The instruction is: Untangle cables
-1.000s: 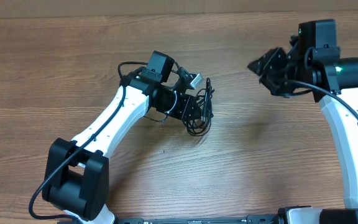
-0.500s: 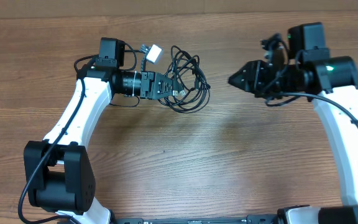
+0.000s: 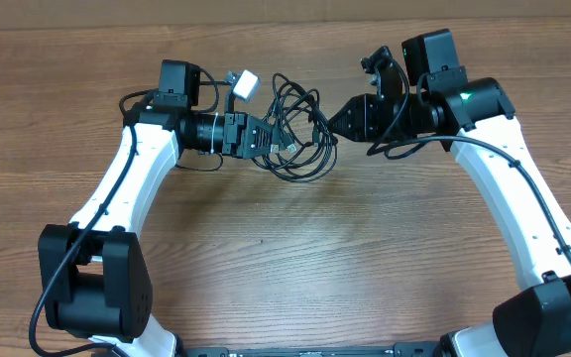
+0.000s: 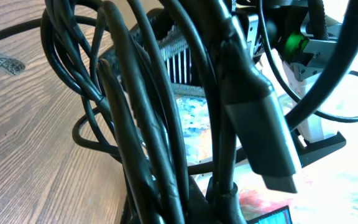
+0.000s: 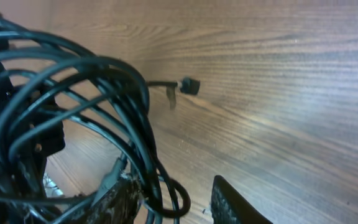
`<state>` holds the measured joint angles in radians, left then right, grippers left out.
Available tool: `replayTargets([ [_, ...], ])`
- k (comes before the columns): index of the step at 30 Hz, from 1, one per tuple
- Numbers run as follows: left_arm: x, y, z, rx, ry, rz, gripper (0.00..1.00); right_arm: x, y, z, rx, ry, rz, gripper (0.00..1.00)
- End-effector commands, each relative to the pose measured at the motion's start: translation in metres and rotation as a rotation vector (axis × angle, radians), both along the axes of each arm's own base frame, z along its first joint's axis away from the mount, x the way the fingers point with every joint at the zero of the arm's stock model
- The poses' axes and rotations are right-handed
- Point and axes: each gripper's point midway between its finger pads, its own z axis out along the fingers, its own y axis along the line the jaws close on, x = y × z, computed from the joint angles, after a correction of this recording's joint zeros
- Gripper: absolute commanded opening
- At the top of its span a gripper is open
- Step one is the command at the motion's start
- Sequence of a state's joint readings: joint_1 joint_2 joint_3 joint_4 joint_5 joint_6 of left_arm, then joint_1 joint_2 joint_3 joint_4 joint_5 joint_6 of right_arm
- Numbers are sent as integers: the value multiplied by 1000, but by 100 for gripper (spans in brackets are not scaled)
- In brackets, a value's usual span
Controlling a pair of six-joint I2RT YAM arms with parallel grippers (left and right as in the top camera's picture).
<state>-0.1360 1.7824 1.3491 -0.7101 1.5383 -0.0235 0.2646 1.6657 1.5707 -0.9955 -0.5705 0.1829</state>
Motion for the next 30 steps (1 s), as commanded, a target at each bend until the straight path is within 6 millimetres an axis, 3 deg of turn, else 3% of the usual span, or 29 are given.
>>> replayTargets([
  [1, -9, -3, 28, -44, -38, -30, 4, 9, 11, -4, -3, -23, 23, 36],
  [7, -10, -4, 28, -42, -26, -35, 4, 8, 27, -8, -7, -45, 71, 35],
  [9, -10, -4, 28, -41, -14, -34, 4, 10, 24, -11, -33, -51, 55, 29],
  [14, -10, -4, 28, -40, -13, -34, 4, 15, 24, -9, -36, -71, 45, 23],
  [18, -10, -4, 28, -38, 5, -34, 4, 21, 22, -22, -58, -51, 29, 22],
  [22, -10, -4, 28, -35, 23, -34, 4, 27, 23, -49, -84, 10, 20, 19],
  [30, -10, -4, 28, -34, 35, -34, 4, 32, 28, -59, -51, 74, -38, 19],
])
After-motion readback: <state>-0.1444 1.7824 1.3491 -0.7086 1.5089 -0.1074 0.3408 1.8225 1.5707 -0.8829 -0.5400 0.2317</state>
